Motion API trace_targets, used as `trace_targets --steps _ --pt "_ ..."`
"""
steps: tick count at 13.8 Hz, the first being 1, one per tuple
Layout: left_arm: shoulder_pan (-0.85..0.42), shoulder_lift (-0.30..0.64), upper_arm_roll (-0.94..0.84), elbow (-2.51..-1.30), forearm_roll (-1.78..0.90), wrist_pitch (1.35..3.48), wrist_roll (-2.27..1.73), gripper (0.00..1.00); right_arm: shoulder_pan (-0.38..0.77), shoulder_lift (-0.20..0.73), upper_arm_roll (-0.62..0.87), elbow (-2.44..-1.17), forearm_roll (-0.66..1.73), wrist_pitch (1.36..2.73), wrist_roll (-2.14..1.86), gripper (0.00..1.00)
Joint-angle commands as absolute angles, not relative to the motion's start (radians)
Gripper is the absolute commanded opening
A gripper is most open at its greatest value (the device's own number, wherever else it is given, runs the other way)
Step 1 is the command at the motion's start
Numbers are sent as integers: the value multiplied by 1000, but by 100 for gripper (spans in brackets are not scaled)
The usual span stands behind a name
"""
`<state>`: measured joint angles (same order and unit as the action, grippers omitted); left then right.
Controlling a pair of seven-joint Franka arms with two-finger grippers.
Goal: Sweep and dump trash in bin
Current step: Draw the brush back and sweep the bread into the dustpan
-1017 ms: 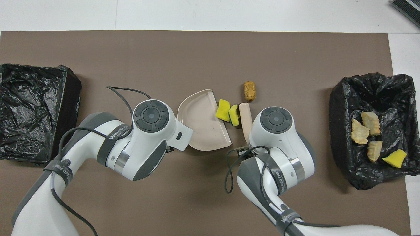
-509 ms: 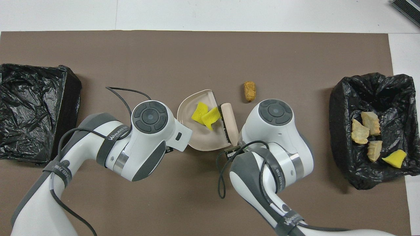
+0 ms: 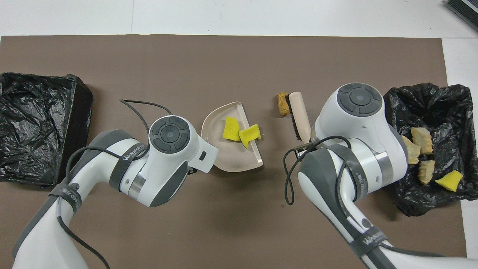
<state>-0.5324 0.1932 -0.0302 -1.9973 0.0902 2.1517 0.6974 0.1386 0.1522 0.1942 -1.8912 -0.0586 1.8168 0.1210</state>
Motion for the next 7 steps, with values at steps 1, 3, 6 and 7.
trace_targets --steps 1,3,6,7 --pt "-531 163 -26 -2039 106 2189 693 0 100 201 202 -1878 -171 1859 103 0" --pt "-531 164 -26 -2039 104 2198 692 0 86 254 202 -1861 -196 1914 103 0" --pt "-531 164 -26 -2039 104 2198 692 0 118 346 209 -1803 -167 1943 107 0" --pt "-531 164 -26 -2039 104 2198 692 0 136 359 212 -1802 -143 1956 112 0"
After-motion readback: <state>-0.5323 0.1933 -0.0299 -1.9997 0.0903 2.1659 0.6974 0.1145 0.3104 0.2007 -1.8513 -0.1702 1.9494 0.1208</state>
